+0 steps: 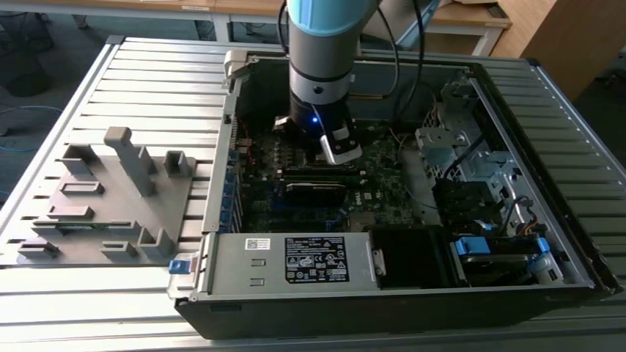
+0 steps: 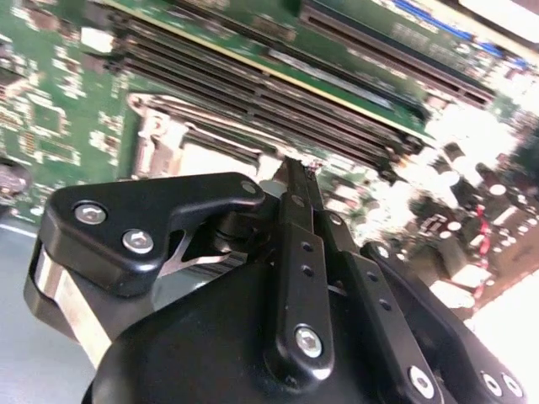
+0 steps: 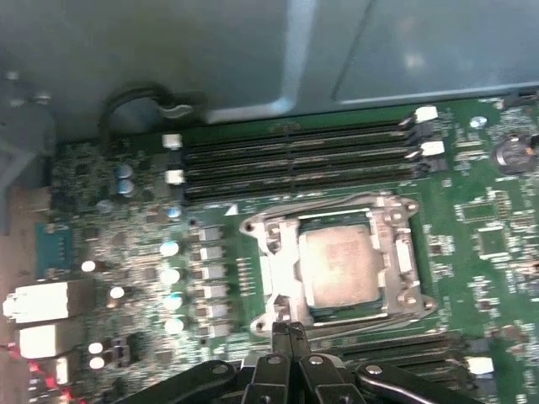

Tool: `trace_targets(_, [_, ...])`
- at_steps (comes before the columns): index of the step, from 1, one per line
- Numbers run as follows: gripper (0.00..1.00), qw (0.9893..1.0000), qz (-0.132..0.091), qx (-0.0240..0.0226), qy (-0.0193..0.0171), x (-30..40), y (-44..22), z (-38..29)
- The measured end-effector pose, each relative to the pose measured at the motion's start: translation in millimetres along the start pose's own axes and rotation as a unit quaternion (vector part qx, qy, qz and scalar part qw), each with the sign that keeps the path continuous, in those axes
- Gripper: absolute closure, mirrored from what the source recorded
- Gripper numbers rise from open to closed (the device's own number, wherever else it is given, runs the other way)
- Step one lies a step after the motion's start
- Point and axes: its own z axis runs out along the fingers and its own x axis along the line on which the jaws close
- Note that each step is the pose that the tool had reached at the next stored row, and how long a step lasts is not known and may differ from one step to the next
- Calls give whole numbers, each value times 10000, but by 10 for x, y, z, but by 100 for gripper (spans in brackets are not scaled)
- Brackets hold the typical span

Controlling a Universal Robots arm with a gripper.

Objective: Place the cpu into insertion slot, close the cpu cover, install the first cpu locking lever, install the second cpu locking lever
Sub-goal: 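Install the second cpu locking lever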

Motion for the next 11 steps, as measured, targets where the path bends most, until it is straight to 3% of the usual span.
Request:
trace_targets(4, [90,10000,0,-1,1,-99,15,5])
trace_targets(11, [90,10000,0,0,0,-113,124,28])
